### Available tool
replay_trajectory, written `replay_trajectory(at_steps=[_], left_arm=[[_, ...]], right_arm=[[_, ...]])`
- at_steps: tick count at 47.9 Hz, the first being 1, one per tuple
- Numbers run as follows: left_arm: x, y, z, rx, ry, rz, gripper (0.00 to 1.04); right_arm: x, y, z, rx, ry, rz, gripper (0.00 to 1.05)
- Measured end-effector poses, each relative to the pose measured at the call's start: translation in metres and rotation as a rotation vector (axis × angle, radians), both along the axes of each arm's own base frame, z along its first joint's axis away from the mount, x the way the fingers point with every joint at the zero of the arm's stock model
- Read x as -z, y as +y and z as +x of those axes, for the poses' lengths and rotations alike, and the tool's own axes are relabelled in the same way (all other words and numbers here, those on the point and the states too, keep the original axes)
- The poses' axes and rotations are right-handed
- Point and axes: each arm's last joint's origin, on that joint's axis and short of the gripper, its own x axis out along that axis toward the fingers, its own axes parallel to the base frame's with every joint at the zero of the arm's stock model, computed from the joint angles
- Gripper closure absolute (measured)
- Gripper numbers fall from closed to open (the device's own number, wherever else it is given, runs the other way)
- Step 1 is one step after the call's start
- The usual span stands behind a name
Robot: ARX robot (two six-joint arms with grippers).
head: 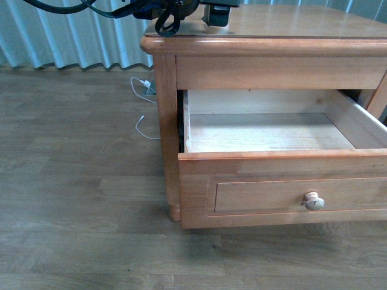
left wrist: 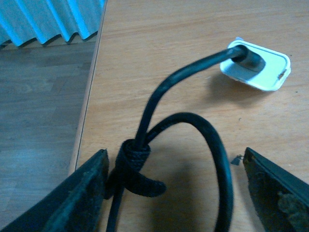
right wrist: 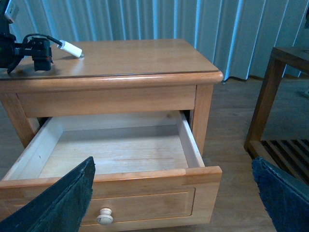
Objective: Put charger into drawer
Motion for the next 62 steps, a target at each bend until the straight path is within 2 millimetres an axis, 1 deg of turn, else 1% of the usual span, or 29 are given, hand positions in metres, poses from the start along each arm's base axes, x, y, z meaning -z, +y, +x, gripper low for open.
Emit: replay_trajectory(at_steps=[18,19,22,26,30,33,40,47,53,59,62], left_arm=[[0.002,0.005,-0.001,-0.016,-0.001,-0.004,0.78],[0.002,0.005,-0.001,-0.016,-0.002,-0.005,0.8],[-0.001,0.007,-0.004,-0.014,-0.009,-0.011,0.9],[-0.005,0.009,-0.01,-0.005,-0.016,-0.018,0.97],[-0.01,0.012,-0.018,0.003,-0.029,-0.026,0.99],[-0.018,0.017,-0.029,0.015,-0.052,-0.039,0.99],[-0.046,0.028,-0.069,0.063,-0.121,-0.078,0.99],[-0.064,0.037,-0.108,0.13,-0.156,-0.124,0.99],[-0.07,0.043,-0.146,0.217,-0.15,-0.156,0.99],[-0.071,0.046,-0.174,0.287,-0.139,-0.176,0.99],[-0.065,0.045,-0.188,0.326,-0.117,-0.175,0.99]], right_arm=[[0.0,0.0,0.0,0.0,0.0,0.0,0.08],[0.0,0.0,0.0,0.0,0.0,0.0,0.08],[0.0,0.0,0.0,0.0,0.0,0.0,0.08],[0.0,0.0,0.0,0.0,0.0,0.0,0.08],[0.0,0.0,0.0,0.0,0.0,0.0,0.08],[0.0,0.0,0.0,0.0,0.0,0.0,0.08],[0.0,0.0,0.0,0.0,0.0,0.0,0.08],[0.0,0.0,0.0,0.0,0.0,0.0,0.08],[0.0,0.0,0.0,0.0,0.0,0.0,0.08],[0.0,0.0,0.0,0.0,0.0,0.0,0.08],[0.0,0.0,0.0,0.0,0.0,0.0,0.08]])
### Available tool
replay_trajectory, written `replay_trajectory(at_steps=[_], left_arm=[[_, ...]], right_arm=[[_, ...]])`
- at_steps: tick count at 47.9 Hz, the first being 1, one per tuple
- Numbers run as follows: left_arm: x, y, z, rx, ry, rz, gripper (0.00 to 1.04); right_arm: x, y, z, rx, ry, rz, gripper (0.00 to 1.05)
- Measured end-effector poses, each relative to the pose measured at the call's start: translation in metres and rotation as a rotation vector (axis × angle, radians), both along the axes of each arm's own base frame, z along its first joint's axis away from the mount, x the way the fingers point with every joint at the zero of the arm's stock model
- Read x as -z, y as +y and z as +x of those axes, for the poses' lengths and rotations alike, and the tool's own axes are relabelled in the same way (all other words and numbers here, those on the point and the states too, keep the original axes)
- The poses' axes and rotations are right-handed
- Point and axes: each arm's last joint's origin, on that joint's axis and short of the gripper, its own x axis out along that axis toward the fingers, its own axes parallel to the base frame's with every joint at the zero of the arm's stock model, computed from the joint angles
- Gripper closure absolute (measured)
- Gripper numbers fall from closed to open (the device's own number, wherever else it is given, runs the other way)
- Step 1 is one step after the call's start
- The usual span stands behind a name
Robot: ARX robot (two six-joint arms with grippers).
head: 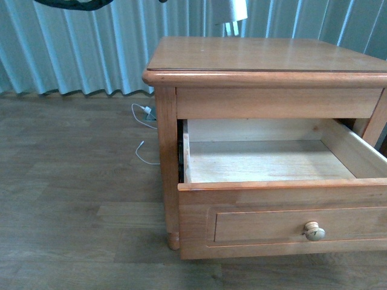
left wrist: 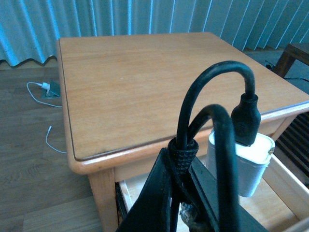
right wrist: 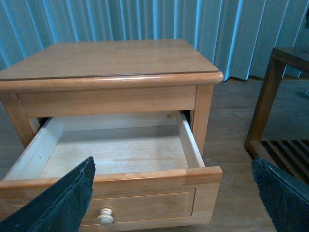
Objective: Put charger into drawer
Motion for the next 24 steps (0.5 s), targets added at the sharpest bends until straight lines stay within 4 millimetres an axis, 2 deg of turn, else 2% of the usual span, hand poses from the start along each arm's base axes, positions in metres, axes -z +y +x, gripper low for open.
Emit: replay_trajectory(at_steps=[8,24], left_arm=[[0.023,-0.01,-0.008,0.03,0.057,0.034,0.99],[0.08,-0.039,0.02,0.06,0.191,0.095,0.99]], right_arm=[[0.0,0.0,0.0,0.0,0.0,0.0,0.08],[0.0,0.0,0.0,0.0,0.0,0.0,0.08]])
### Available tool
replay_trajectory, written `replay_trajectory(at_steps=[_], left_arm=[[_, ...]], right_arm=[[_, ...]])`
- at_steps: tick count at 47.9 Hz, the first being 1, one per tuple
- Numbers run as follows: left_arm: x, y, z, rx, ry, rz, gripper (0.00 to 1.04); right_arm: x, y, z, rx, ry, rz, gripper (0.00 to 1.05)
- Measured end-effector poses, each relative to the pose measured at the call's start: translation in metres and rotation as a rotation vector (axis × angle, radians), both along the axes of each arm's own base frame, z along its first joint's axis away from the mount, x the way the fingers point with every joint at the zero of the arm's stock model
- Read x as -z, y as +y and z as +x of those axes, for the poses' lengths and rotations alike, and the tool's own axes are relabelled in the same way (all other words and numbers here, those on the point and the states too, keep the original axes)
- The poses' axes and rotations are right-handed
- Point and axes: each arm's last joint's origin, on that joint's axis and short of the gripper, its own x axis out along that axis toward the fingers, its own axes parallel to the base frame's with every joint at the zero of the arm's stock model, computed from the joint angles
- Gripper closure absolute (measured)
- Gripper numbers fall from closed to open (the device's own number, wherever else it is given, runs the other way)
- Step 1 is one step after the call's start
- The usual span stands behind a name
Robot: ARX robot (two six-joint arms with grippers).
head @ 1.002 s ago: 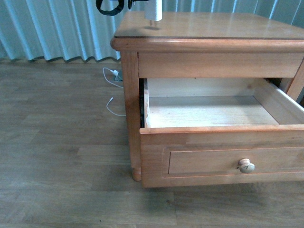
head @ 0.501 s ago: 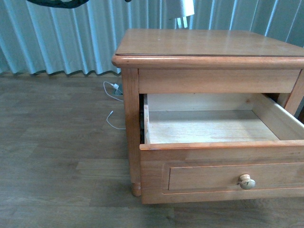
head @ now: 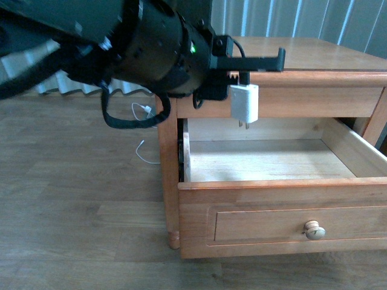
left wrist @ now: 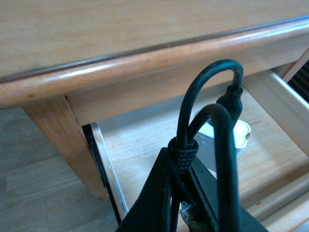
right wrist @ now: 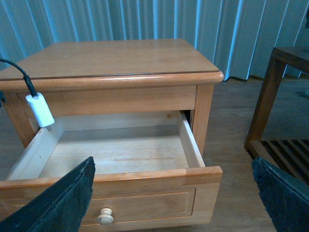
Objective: Put charger into drawer
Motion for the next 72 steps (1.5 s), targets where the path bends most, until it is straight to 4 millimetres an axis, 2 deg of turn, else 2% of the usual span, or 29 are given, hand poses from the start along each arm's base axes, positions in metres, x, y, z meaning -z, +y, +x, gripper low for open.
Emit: replay_trajectory(at_steps=[11,27,34,41,50,57,63,67,72], left_arm=[[0.03,-0.027,0.025,0.004,0.044,0.037,0.99],[0.072,-0.055,0.049,0.019,0.109,0.107,0.98],[0.077,-0.059,0.048,0.029,0.113,0.123,0.75],[0.068,-0.055,0.042,0.017,0.065,0.123,0.54],[0.042,-0.034,0.023,0.002,-0.001,0.103,0.27],[0.005,0.001,0.002,-0.045,-0.072,0.056,0.05],[-0.023,0.036,-0.02,-0.097,-0.124,0.024,0.06],[-0.039,0.064,-0.045,-0.138,-0.16,0.006,0.06],[-0.049,0.088,-0.075,-0.165,-0.181,-0.001,0.06]], right_arm=[[0.0,0.0,0.0,0.0,0.0,0.0,0.08],[0.0,0.0,0.0,0.0,0.0,0.0,0.08],[0.0,0.0,0.0,0.0,0.0,0.0,0.08],[0.0,0.0,0.0,0.0,0.0,0.0,0.08],[0.0,0.0,0.0,0.0,0.0,0.0,0.08],[0.0,0.0,0.0,0.0,0.0,0.0,0.08],[0.0,0.0,0.0,0.0,0.0,0.0,0.08],[0.0,0.0,0.0,0.0,0.0,0.0,0.08],[0.0,0.0,0.0,0.0,0.0,0.0,0.08]])
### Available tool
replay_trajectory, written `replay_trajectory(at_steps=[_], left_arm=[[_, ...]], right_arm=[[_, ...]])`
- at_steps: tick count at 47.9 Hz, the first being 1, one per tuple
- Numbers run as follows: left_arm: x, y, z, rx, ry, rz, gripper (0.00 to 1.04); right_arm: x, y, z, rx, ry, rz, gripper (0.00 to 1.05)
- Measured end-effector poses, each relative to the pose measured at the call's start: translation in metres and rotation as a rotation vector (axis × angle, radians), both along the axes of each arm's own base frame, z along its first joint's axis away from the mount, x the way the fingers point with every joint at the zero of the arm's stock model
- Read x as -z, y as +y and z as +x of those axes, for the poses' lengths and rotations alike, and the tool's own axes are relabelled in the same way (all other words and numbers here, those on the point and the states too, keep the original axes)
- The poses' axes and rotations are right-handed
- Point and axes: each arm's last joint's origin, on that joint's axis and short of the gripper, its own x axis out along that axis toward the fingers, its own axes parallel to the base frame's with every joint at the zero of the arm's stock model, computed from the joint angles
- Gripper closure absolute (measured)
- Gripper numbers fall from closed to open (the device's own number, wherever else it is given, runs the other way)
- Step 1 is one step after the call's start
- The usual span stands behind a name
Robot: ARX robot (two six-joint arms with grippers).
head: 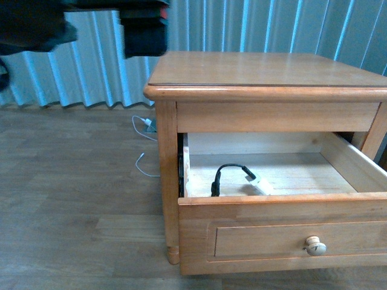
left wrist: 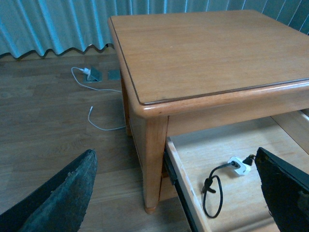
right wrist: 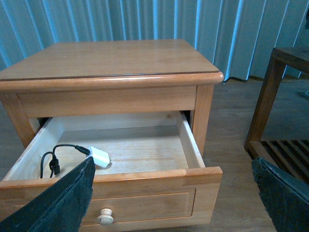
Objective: Put charger into drawer
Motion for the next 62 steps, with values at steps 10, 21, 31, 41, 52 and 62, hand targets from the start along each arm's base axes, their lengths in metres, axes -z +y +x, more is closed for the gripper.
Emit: replay_trajectory(at_steps=[10,21,31,41,52,62], left_arm=[[0.001,0.058,-0.076,-0.068,0.007,0.0,0.06],[0.02,0.097,-0.147,-0.159,0.028,-0.018,0.06],[0.047,0.119,-0.166,-0.238,0.018,-0.113,0.06],[0.053,0.122,-0.166,-0.262,0.028,-0.131,0.06],[0.062,0.121,-0.167,-0.215,-0.158,-0.047,0.35],[0.083,0.121,-0.166,-0.213,-0.149,-0.016,0.78]], right_arm=[[0.0,0.0,0.0,0.0,0.0,0.0,0.08],[0.0,0.0,0.0,0.0,0.0,0.0,0.08],[0.0,0.0,0.0,0.0,0.0,0.0,0.08],[0.0,0.0,0.0,0.0,0.0,0.0,0.08],[0.0,0.0,0.0,0.0,0.0,0.0,0.08],[0.0,0.0,0.0,0.0,0.0,0.0,0.08]])
